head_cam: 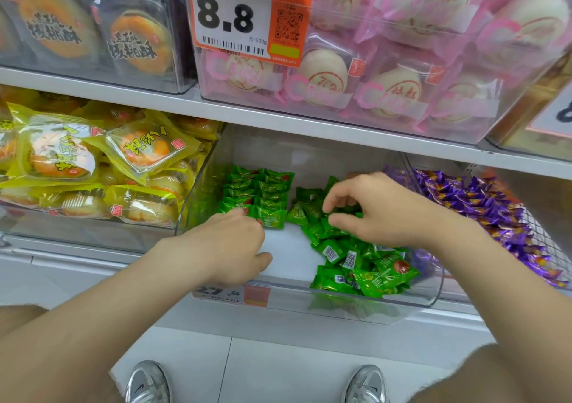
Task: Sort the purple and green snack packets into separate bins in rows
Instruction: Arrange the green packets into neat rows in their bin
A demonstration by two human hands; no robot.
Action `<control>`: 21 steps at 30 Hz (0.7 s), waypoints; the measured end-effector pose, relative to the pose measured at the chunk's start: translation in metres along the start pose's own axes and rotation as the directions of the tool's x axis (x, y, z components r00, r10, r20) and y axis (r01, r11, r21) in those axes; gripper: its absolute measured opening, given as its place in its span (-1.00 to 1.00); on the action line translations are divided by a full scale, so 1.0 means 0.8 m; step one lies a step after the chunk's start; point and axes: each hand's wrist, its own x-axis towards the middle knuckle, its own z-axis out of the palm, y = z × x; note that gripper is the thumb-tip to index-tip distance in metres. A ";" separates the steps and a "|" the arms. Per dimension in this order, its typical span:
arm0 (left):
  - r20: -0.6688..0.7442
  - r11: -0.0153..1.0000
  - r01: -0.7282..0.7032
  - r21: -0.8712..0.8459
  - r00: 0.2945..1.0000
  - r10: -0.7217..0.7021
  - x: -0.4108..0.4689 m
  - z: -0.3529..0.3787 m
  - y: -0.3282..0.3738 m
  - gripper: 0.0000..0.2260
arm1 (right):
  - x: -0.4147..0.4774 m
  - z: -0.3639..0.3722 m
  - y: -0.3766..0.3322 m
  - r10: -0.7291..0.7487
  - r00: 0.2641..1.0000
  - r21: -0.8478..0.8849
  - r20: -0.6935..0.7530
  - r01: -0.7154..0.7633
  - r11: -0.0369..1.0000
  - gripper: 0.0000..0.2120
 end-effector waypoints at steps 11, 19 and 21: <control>-0.295 0.950 -0.149 -0.273 0.953 0.065 0.017 -0.008 0.027 -0.69 | -0.029 0.005 0.013 0.163 0.982 -0.135 0.093 -0.150 0.979 -0.45; -0.203 0.853 -0.178 -0.491 0.975 0.087 0.051 -0.008 0.059 -0.87 | -0.020 0.022 0.024 0.303 0.949 -0.044 -0.085 -0.307 0.951 -0.48; -0.239 0.900 -0.131 -0.415 0.971 0.031 0.059 -0.001 0.058 -0.81 | -0.020 0.028 0.026 0.283 0.949 -0.047 -0.136 -0.291 0.955 -0.54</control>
